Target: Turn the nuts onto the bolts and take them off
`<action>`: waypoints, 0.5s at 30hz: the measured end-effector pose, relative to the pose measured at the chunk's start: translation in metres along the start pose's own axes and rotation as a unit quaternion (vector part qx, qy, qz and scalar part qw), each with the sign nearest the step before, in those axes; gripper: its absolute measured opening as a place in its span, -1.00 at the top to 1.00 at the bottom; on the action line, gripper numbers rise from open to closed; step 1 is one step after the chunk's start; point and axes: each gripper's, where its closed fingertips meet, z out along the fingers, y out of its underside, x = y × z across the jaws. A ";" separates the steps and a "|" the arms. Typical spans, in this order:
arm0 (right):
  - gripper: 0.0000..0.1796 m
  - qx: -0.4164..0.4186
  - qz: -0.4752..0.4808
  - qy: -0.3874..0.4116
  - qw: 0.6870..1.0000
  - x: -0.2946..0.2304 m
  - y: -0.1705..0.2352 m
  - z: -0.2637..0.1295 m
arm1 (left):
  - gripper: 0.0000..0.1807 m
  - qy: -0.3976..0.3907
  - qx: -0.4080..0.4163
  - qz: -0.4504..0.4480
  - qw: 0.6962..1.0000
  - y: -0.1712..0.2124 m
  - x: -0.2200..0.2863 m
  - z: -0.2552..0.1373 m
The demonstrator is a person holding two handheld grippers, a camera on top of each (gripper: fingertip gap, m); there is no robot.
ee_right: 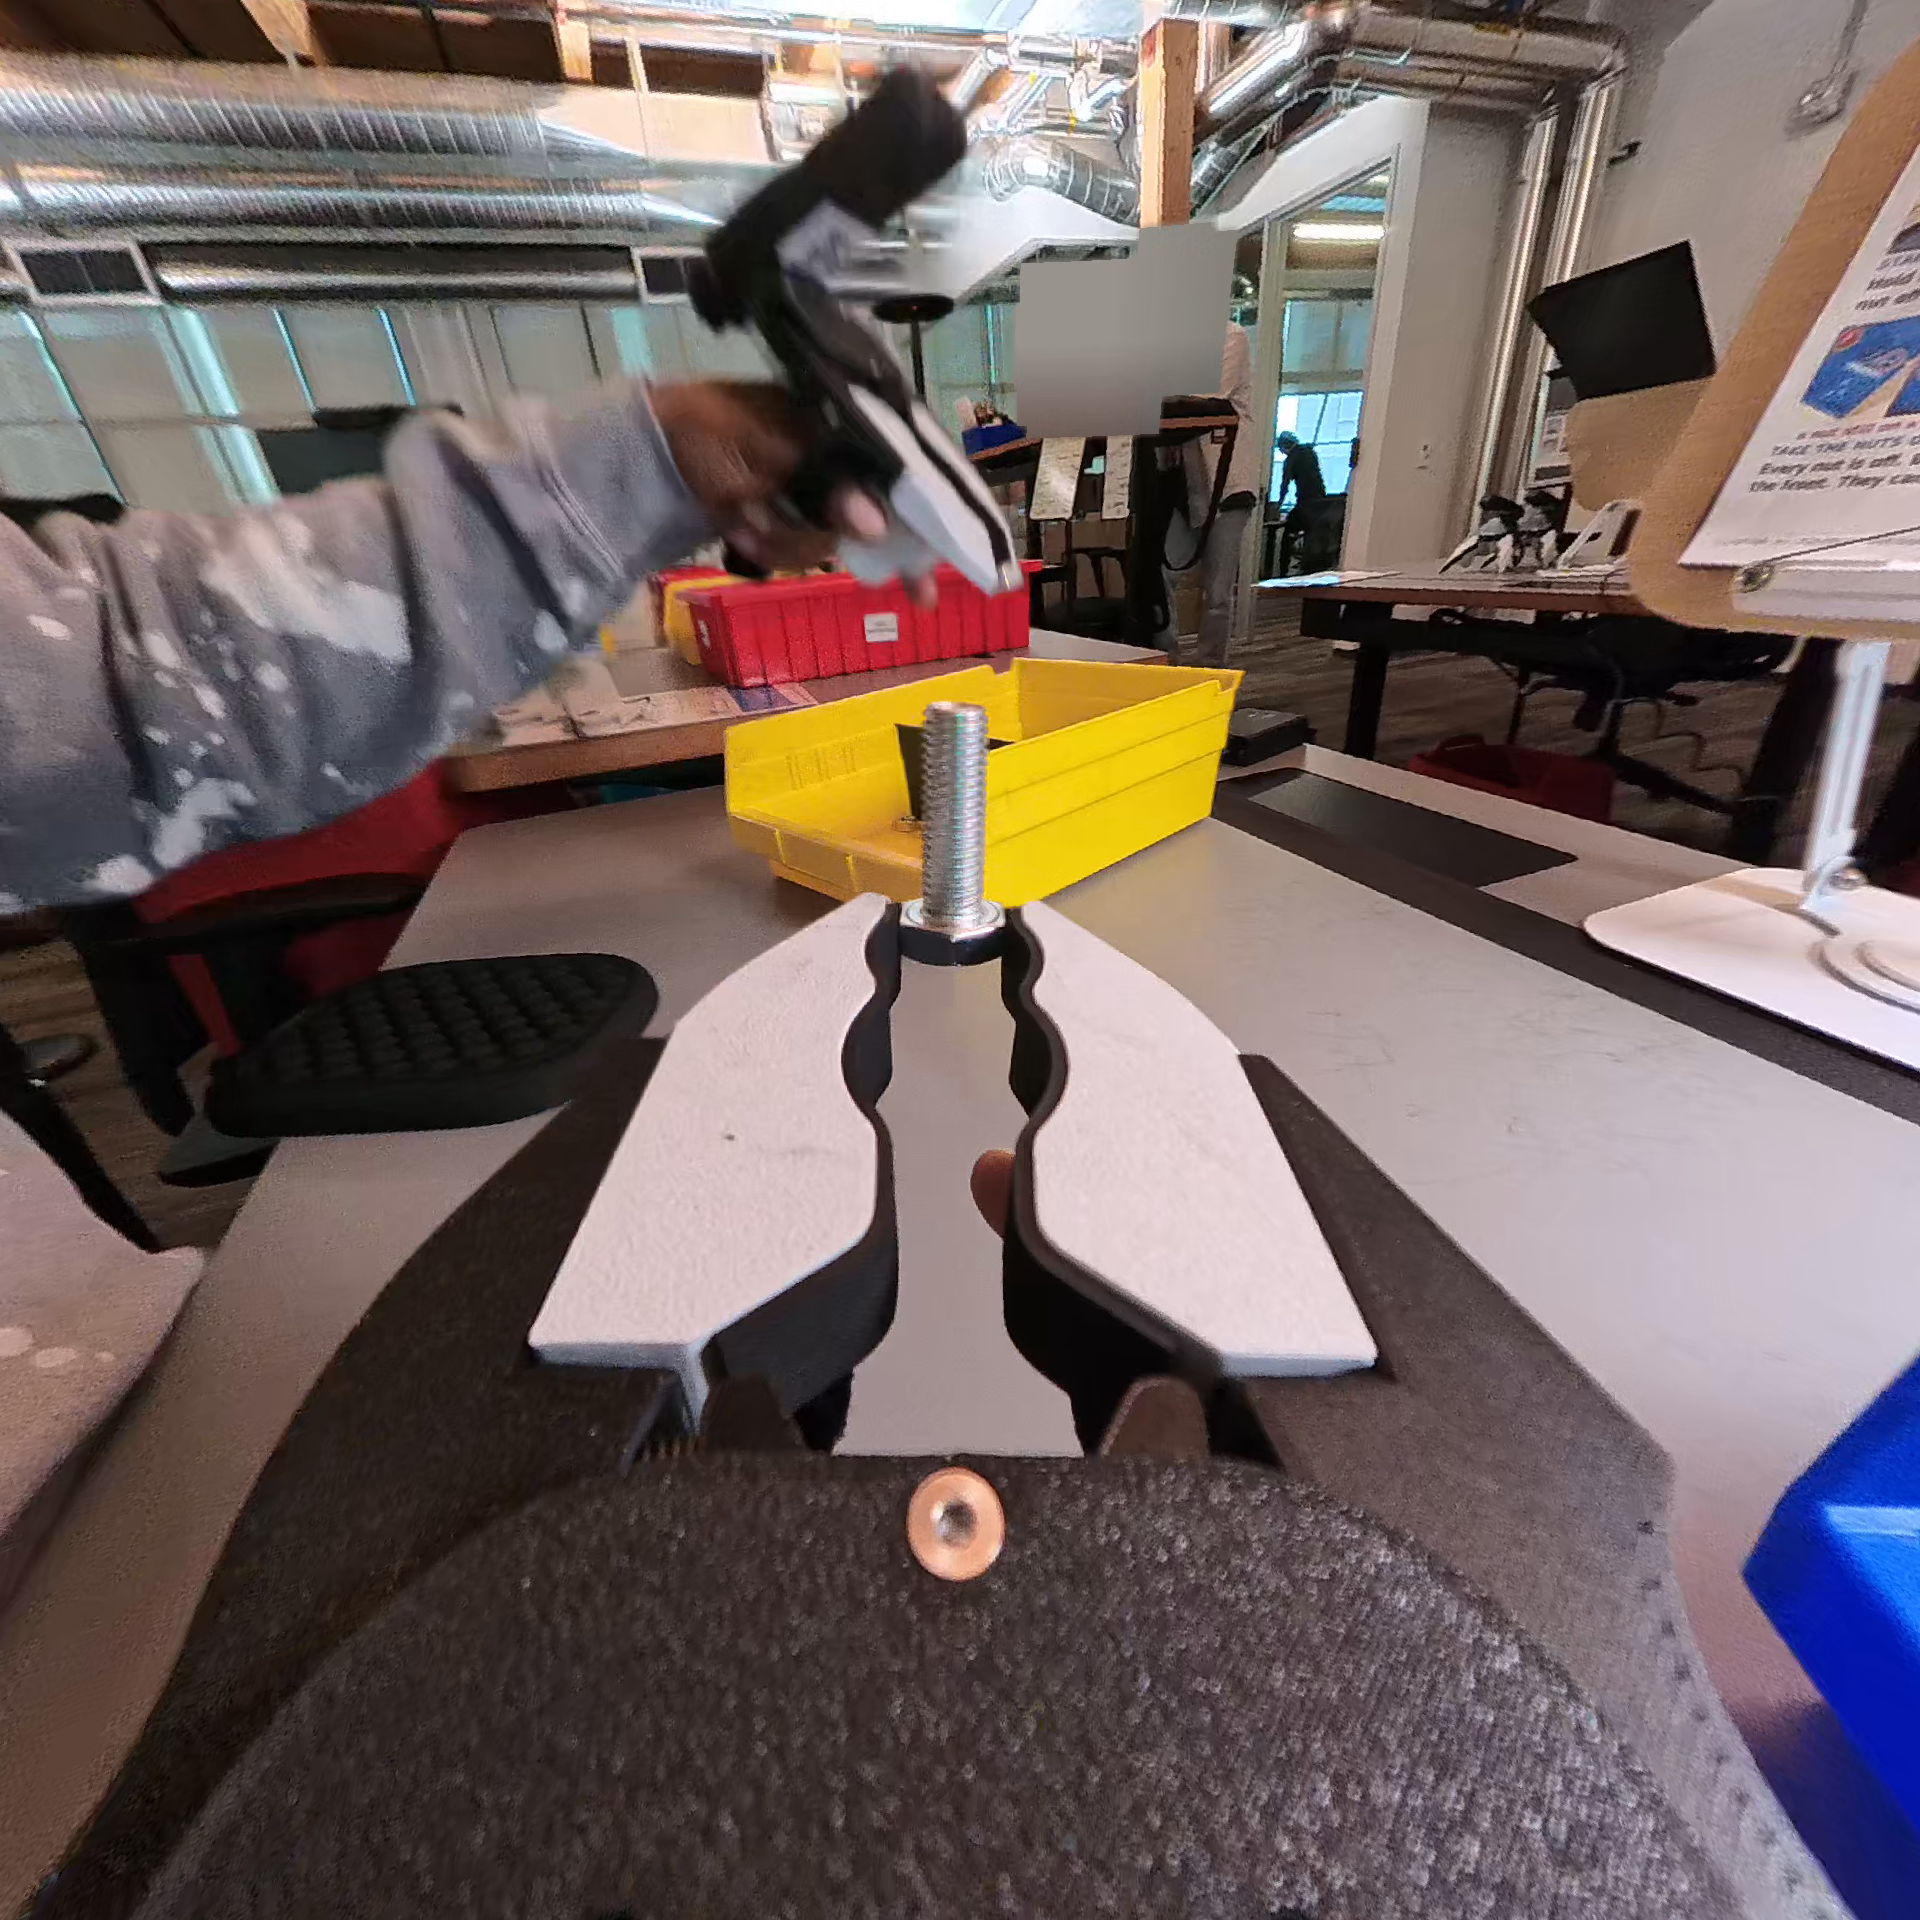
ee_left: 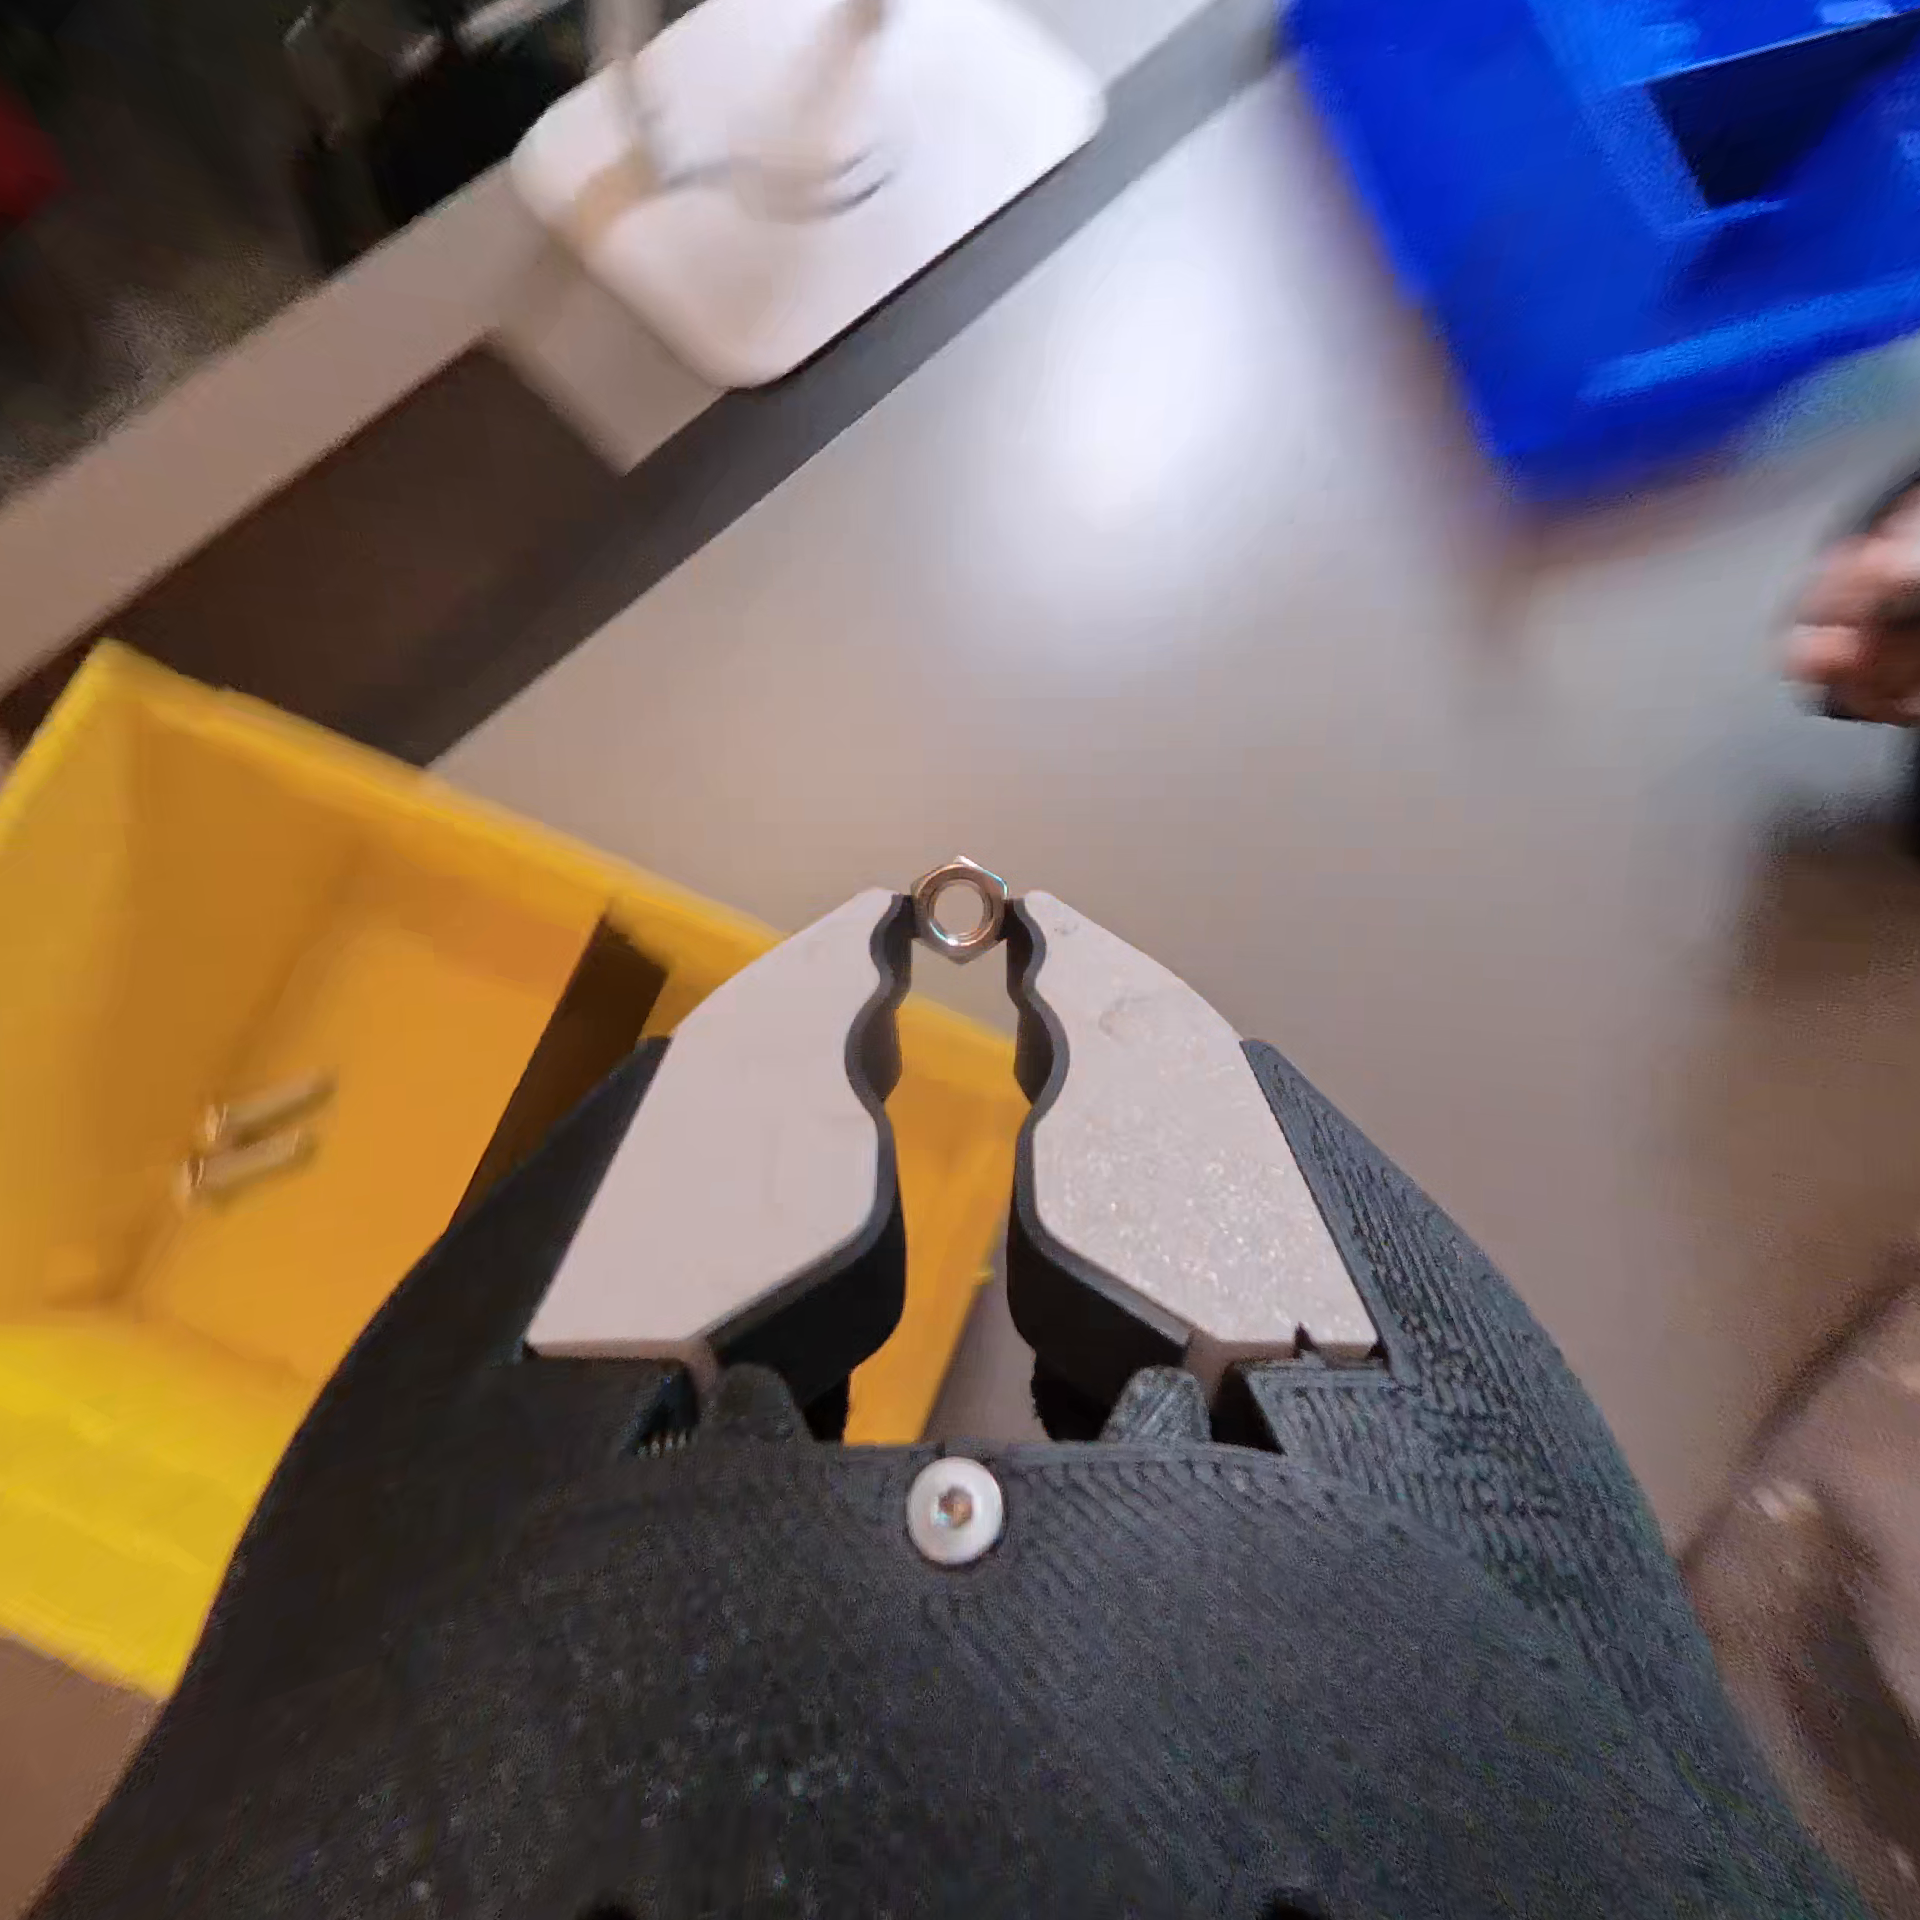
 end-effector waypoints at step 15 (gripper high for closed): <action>0.80 -0.001 -0.076 0.043 0.996 -0.027 -0.003 0.024 | 0.80 0.241 -0.078 0.310 0.916 -0.054 0.256 0.010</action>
